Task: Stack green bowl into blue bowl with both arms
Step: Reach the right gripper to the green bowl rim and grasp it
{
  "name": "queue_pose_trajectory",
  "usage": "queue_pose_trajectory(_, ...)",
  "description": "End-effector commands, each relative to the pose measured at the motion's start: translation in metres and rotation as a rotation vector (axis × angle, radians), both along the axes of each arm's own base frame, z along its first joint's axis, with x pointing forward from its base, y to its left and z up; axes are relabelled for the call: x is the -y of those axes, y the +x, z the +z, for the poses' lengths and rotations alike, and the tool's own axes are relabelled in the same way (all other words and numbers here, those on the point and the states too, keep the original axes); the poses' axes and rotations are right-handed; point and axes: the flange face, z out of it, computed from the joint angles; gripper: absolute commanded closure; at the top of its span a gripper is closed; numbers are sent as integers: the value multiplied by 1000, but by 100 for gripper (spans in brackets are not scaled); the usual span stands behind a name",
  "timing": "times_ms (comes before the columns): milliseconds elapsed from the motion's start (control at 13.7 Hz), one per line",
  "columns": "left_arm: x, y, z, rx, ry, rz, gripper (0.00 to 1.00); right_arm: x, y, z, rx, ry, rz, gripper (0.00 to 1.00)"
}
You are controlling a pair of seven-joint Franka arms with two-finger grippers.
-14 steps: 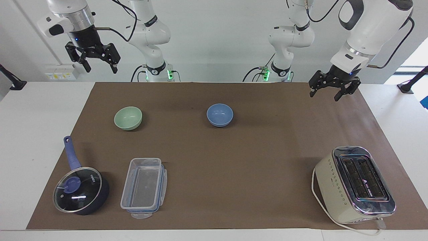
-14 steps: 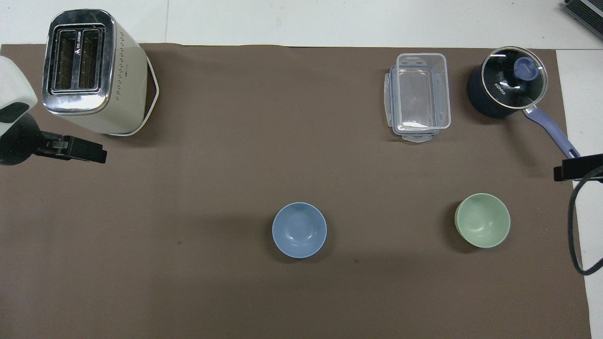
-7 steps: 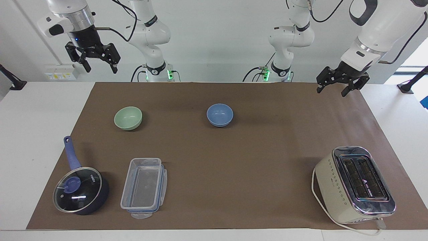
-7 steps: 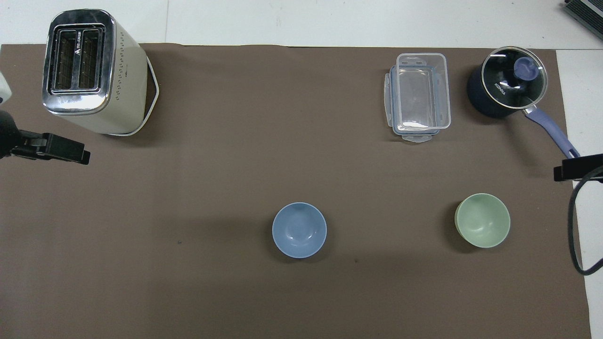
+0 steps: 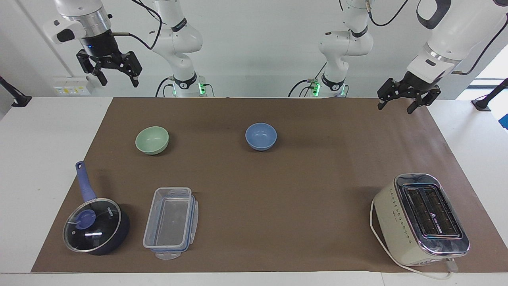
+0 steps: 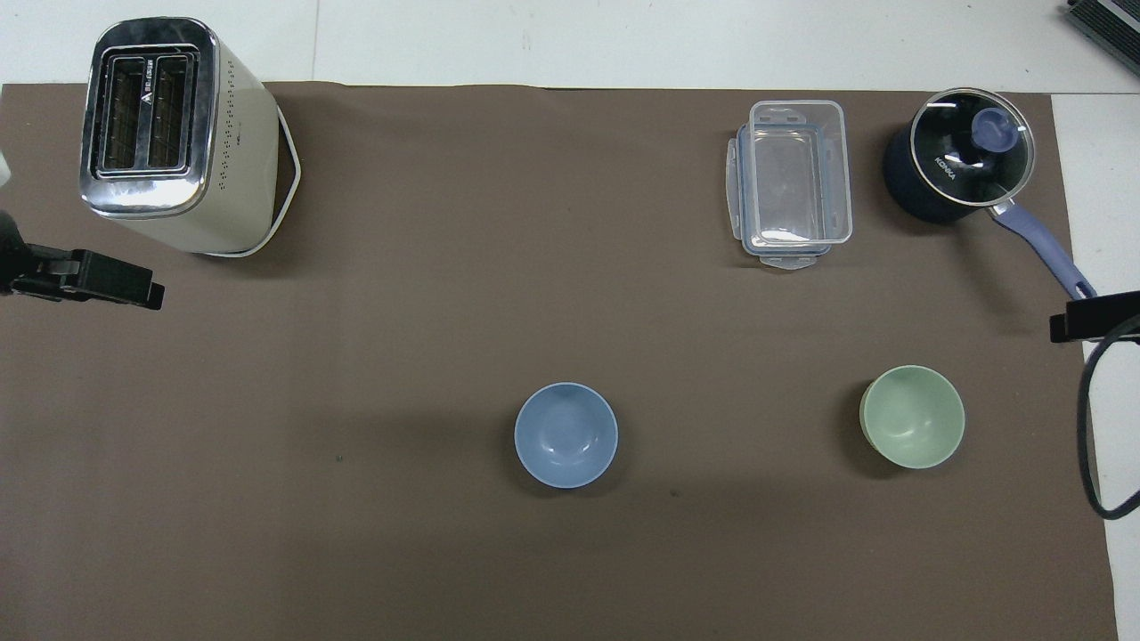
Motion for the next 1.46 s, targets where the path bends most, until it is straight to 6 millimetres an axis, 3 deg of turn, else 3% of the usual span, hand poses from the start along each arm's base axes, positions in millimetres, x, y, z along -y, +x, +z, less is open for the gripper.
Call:
queue_pose_trajectory(0,-4,-1,5,-5,18,-2,0,-8,-5,0,-3,-15,44,0)
queue_pose_trajectory(146,-3,-2,4,-10,18,-1,0,-7,-3,-9,-14,-6,62,0)
queue_pose_trajectory(293,-3,-2,4,-12,18,-1,0,-4,-2,-38,-72,-1,121,0)
queue_pose_trajectory(659,-3,-4,4,-13,18,-7,0,32,-1,-149,-115,15,182,0)
queue_pose_trajectory(1099,-3,-4,4,-13,18,-7,0,82,-22,-261,-90,19,228,0)
queue_pose_trajectory(1245,-3,-4,4,-13,18,-7,0,91,-31,-281,-86,18,226,0)
queue_pose_trajectory(1392,-3,-4,4,-13,18,-9,0,91,-32,-284,-91,20,231,0)
